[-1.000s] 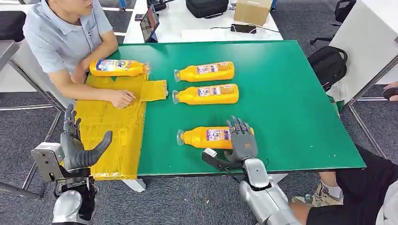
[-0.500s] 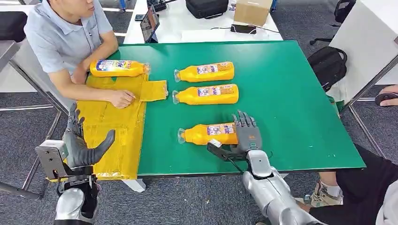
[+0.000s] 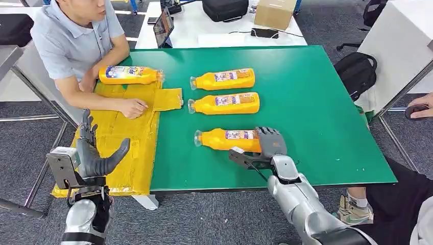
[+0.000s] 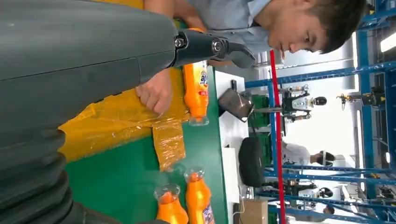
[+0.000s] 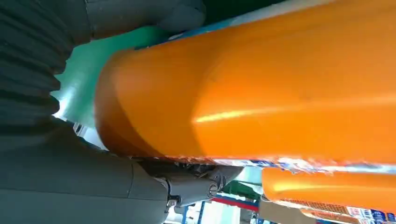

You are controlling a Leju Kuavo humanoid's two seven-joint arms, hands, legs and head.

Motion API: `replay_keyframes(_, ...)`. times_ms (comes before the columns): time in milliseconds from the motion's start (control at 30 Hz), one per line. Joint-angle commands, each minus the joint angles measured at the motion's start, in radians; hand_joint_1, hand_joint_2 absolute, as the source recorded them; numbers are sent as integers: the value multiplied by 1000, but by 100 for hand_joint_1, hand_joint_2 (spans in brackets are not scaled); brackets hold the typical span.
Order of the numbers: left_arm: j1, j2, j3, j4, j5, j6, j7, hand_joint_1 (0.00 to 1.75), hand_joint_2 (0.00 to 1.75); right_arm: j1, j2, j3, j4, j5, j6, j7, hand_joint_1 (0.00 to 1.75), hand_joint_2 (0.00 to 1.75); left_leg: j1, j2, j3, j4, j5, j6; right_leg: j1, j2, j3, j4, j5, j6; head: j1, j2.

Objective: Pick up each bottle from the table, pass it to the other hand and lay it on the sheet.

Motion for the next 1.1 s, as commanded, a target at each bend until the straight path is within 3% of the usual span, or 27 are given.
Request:
replay_keyframes(33,-55,27,-21,89,5,-2,-7,0,175,9,-9,-45,144,-43,70,-16,175,175,0,-2,0,-1,1,0,0,-3,1,-1,0,-1,0,0)
replay_keyframes(200,-62,31,-24,100,11,0,-16,0,175,28,-23,-65,153,-87,49,-79,175,175,1,-4,1,-1,2,0,1,-4,2,-2,1,-1,0,0)
replay_keyframes(300,-70,27,-25,107,42,-2,-39,0,175,56,4,-152,108,-286,71,-385,175,175,1,-4,2,-1,2,0,1,-4,3,-2,1,-1,0,0)
replay_keyframes(367,-57,29,-34,92,47,-3,-45,0,175,94,29,-178,40,-408,104,-528,175,175,2,-4,0,-1,3,0,2,-5,3,-3,3,-2,0,0)
replay_keyframes(467,-54,28,-35,91,47,-3,-45,0,175,100,33,-176,27,-429,111,-549,175,175,1,-3,3,-1,2,0,1,-3,5,-2,1,-1,0,0)
replay_keyframes(500,-48,23,-38,88,48,-3,-45,0,175,125,50,-184,-27,-494,120,-622,175,175,1,-3,2,-1,2,0,1,-4,4,-3,2,-1,0,0)
replay_keyframes(533,-30,-11,-36,84,68,20,-67,0,175,217,94,-158,-257,-686,106,-735,175,175,1,-1,3,-1,2,0,2,-2,4,-2,1,-1,1,0)
replay_keyframes(700,-6,-60,-49,101,110,81,-98,0,175,303,135,-104,-530,-868,59,-766,175,175,1,0,-4,1,1,-1,1,0,-4,2,1,-2,0,0)
replay_keyframes(867,10,-87,-46,92,176,73,-123,0,175,330,159,-119,-601,-940,-21,-830,175,175,1,-1,-7,0,1,0,1,-1,-6,1,1,-1,0,0)
replay_keyframes(933,6,-53,-115,133,93,51,-80,0,175,337,164,-122,-625,-978,-46,-853,175,175,1,-2,-8,1,1,0,1,-2,-6,1,1,-1,0,0)
replay_keyframes(1100,15,-45,-148,155,91,0,-84,0,175,335,160,-112,-631,-1001,-47,-853,175,175,0,-2,-8,0,1,0,0,-1,-7,1,1,-1,0,0)
